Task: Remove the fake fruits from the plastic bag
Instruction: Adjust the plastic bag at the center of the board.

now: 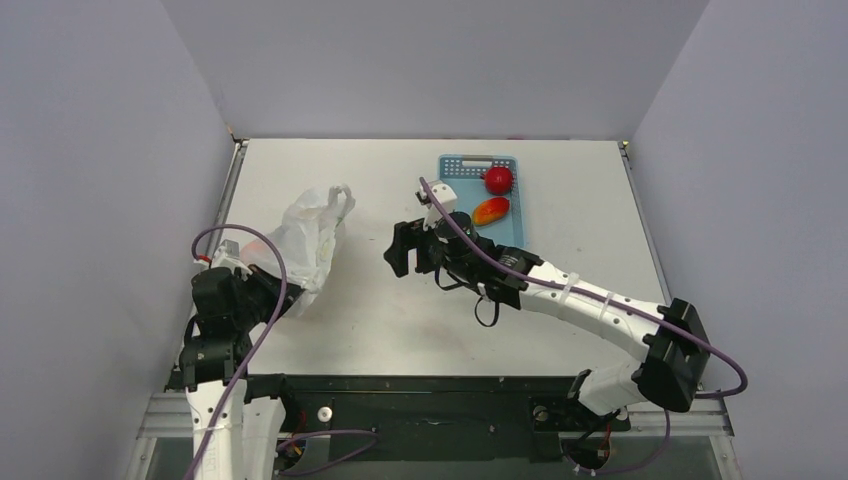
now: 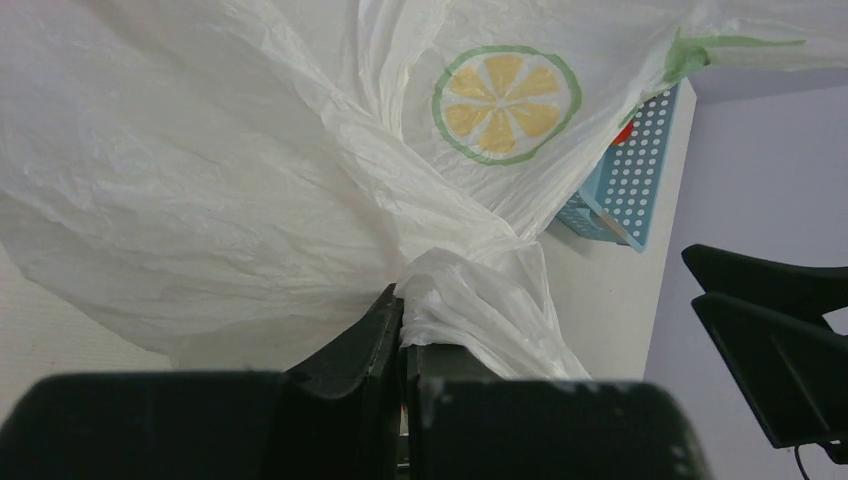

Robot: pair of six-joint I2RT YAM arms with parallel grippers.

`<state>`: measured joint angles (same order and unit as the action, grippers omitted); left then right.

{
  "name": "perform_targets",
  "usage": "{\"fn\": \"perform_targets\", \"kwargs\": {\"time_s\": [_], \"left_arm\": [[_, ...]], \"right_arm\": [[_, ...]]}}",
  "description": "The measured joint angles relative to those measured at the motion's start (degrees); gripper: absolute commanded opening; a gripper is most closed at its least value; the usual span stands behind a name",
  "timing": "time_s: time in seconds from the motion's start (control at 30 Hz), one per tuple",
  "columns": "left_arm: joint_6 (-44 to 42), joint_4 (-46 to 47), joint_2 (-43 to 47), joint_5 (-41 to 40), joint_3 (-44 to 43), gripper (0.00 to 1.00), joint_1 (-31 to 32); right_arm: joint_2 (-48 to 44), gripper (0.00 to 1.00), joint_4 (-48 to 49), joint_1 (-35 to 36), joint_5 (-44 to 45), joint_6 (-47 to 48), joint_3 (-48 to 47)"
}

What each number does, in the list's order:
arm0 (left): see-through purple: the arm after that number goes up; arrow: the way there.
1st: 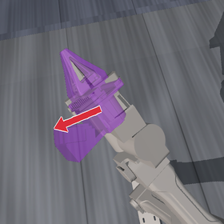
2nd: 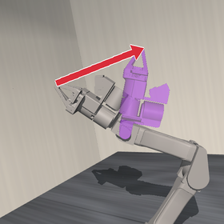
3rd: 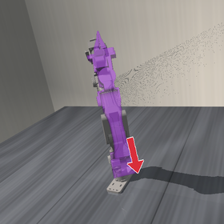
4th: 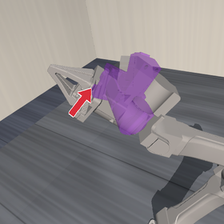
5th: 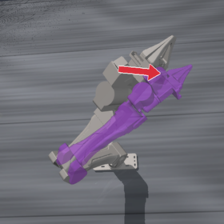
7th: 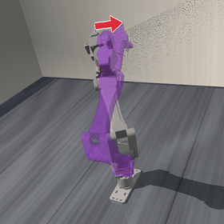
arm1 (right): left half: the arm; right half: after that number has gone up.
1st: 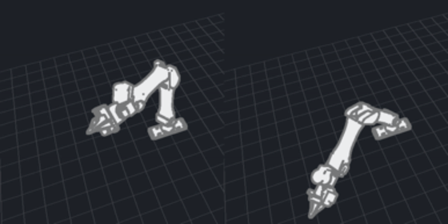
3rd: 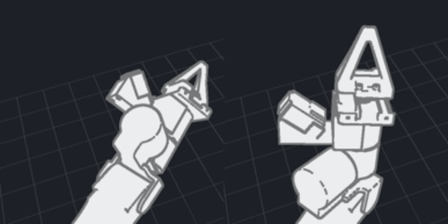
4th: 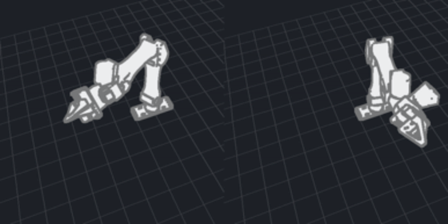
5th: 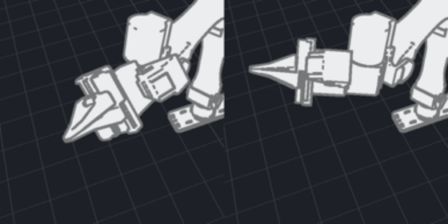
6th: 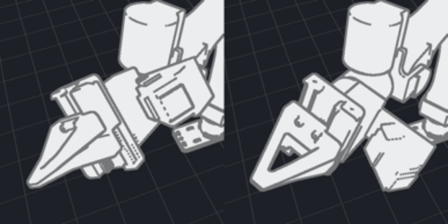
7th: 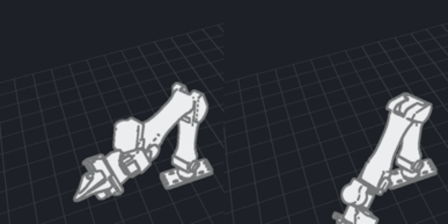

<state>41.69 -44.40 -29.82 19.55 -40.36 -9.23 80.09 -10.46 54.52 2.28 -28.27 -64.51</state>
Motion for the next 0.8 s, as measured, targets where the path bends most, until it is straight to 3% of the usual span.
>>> {"fn": "perform_targets", "kwargs": {"time_s": [0.13, 0.3, 0.53, 0.6, 0.63, 0.67, 0.7, 0.8], "left_arm": [[0.02, -1.05, 1.27, 0.00, 0.63, 0.00, 0.09], [-0.37, -1.81, 1.66, -0.50, 0.63, 0.00, 0.17], [-0.79, -3.65, 1.92, -1.42, 0.63, 0.00, 0.68], [-0.92, -4.09, 2.19, -1.66, 0.63, 0.00, 0.85], [-0.98, -4.28, 2.34, -1.75, 0.63, 0.00, 0.96], [-1.01, -4.39, 2.45, -1.77, 0.63, 0.00, 1.01], [-1.01, -4.44, 2.49, -1.77, 0.63, 0.00, 1.03], [-0.98, -4.66, 2.56, -1.90, 0.63, 0.00, 1.07]], "right_arm": [[2.78, 0.83, 4.11, 0.74, 0.59, -0.50, -2.19], [11.39, 0.86, 7.54, 2.95, 2.19, 2.03, -11.43], [23.28, 0.84, 11.13, 5.84, 12.66, 8.02, -23.85], [27.02, 0.67, 10.43, 6.12, 16.39, 9.07, -28.76], [28.37, 0.41, 9.94, 6.12, 17.57, 9.53, -30.62], [30.10, 0.28, 9.05, 6.10, 18.97, 9.88, -33.29], [31.08, 0.06, 8.48, 6.10, 19.61, 10.62, -34.80], [32.70, 0.00, 5.66, 6.10, 20.98, 10.88, -38.10]]}}
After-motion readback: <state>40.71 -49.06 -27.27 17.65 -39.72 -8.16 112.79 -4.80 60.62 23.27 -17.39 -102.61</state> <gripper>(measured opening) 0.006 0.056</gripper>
